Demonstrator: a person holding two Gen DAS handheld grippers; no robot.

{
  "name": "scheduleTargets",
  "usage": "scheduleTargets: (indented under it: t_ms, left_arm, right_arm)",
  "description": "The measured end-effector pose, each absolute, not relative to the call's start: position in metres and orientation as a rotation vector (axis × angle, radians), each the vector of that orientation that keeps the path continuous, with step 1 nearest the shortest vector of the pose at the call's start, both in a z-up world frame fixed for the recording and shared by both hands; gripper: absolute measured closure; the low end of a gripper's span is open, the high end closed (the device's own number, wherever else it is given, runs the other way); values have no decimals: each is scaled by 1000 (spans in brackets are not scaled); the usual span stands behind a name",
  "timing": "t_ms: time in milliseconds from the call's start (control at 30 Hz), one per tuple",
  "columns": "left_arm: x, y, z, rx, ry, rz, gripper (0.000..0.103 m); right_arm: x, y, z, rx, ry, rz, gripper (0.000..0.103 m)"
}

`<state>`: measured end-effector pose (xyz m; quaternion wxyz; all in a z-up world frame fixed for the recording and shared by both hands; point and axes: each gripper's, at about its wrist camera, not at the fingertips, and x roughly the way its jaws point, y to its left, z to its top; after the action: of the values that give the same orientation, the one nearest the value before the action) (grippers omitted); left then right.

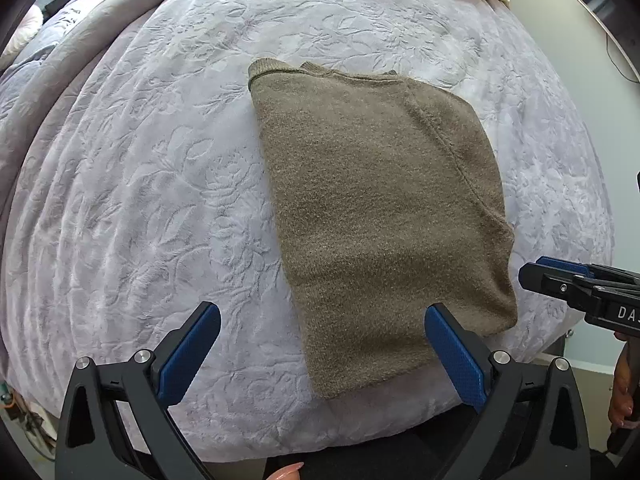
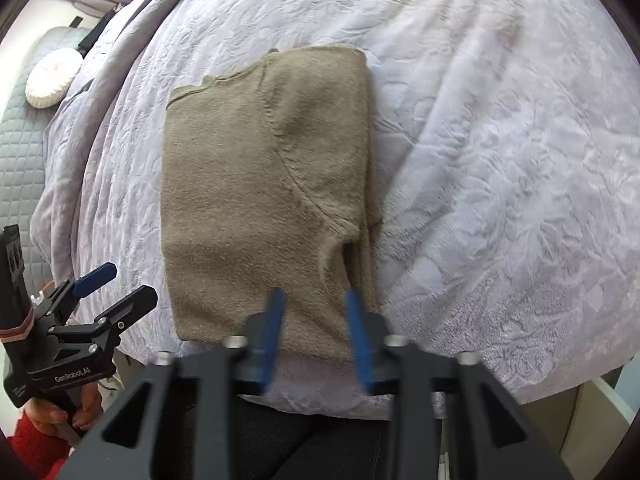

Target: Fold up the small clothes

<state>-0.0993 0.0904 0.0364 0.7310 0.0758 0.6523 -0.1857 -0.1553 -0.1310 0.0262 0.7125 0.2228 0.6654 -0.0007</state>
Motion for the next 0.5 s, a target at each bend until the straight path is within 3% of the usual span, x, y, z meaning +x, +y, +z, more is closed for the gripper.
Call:
scheduleTargets:
  t_ms: [100,133,167,200,500]
  left_arm:
    - [-97,90,40,187,1425,-364,1]
    - [-96,90,42,201,1414,-341,1]
    - [-97,90,42,212,1405,-319,1]
    - [-96,91,44,220,1394,-302,1]
    - [-90,95,50,158,1413,-247,1]
  right_arm:
    - [-147,-124,33,416,1471,-14,38]
    - [-143,-121,35,384,1468,-25,34]
    - [-140,-118,38,362,1460,-32,21]
    - [-137,-116,41,347,1446,-34,19]
    - [-123,-109,57,254,1388,-77,15]
